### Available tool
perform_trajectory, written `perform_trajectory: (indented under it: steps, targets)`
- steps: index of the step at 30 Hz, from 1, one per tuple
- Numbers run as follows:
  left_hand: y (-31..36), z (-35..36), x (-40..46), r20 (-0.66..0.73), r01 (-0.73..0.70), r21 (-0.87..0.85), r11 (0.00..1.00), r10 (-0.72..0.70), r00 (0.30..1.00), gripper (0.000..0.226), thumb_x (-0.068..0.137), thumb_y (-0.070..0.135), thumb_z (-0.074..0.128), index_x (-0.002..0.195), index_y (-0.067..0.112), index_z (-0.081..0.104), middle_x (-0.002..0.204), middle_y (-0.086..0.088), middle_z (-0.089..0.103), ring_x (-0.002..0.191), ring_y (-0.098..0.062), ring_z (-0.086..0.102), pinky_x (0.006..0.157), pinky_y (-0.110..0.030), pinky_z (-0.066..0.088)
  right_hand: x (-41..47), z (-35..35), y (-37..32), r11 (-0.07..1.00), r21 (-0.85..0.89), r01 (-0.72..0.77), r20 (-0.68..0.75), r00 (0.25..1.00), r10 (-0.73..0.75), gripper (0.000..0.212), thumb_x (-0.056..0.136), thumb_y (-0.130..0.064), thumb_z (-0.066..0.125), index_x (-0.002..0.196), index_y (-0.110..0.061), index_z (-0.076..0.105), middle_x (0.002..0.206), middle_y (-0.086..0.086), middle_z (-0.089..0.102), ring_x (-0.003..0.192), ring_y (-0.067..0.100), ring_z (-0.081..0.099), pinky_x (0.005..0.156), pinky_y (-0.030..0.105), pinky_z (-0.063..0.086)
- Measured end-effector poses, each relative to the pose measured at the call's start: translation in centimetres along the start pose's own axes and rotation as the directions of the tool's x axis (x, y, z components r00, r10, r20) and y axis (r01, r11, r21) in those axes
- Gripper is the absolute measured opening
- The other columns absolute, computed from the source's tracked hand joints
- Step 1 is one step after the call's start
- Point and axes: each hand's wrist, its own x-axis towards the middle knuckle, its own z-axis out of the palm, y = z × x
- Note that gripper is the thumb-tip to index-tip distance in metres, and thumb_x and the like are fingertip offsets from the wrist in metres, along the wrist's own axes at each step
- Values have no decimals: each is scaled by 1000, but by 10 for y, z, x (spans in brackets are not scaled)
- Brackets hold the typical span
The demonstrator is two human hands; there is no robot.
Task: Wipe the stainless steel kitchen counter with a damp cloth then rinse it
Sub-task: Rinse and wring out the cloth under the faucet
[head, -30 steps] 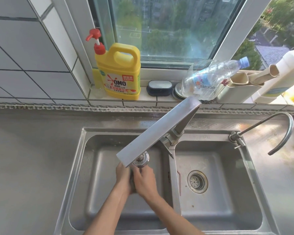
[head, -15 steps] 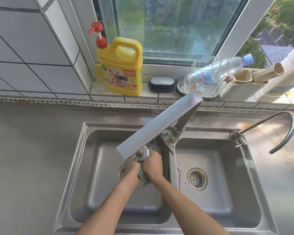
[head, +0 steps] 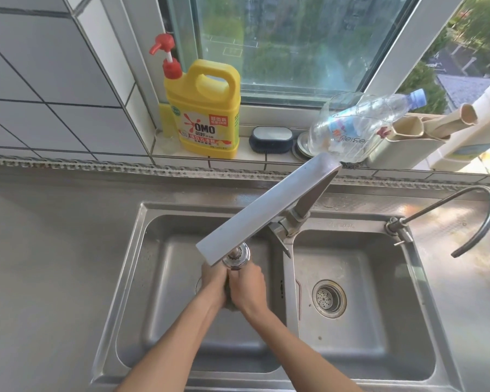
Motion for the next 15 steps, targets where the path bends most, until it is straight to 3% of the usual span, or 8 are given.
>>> perform_trajectory:
  steps: [2, 6, 9, 11, 13, 15]
  targets:
    - [-2, -3, 1, 17, -11, 70, 998, 9, 1000, 17, 90, 14, 58, 73, 17, 60, 80, -10, 65, 73, -24, 59, 61, -28, 45, -1, 0, 2, 1000, -8, -10, -3, 1000, 10, 20, 88, -25, 49, 78, -10, 57, 83, 12, 69, 77, 40, 59, 69, 40, 52]
    - [-18, -12, -10, 222, -14, 158, 987, -22, 975, 15, 95, 21, 58, 86, 16, 70, 81, -6, 72, 68, -20, 67, 54, -25, 50, 7, -18, 10, 999, 12, -34, -51, 998, 35, 42, 101, -43, 42, 72, -12, 49, 79, 7, 65, 77, 36, 59, 68, 40, 46]
    - [-27, -25, -10, 227, 41, 170, 985, -79, 971, 29, 96, 39, 62, 108, 16, 75, 99, -8, 77, 91, -23, 71, 74, -32, 55, -6, -18, 18, 1000, 15, 28, 10, 1000, -28, 43, 101, -43, 41, 74, -11, 50, 77, 7, 64, 77, 32, 60, 71, 45, 49]
    - [-32, -34, -12, 275, 89, 158, 983, -130, 953, 39, 96, 52, 59, 101, 18, 78, 97, -8, 77, 91, -24, 73, 77, -35, 55, -18, -20, 23, 993, 16, 116, 111, 987, -117, 40, 102, -41, 44, 77, -11, 54, 76, 5, 64, 75, 28, 60, 74, 49, 50]
    - [-34, -42, -14, 320, 124, 94, 988, -148, 936, 48, 97, 57, 55, 86, 19, 82, 90, -9, 78, 78, -24, 76, 67, -33, 59, -26, -27, 25, 972, -49, 230, 230, 950, -213, 33, 101, -41, 49, 76, -20, 53, 74, -2, 61, 73, 23, 58, 73, 48, 50]
    - [-34, -48, -17, 339, 135, 37, 990, -139, 931, 53, 97, 57, 54, 85, 15, 83, 91, -13, 79, 73, -26, 77, 63, -34, 61, -28, -42, 23, 928, -172, 329, 262, 924, -279, 24, 96, -44, 52, 80, -27, 53, 76, -8, 61, 75, 20, 59, 72, 42, 51]
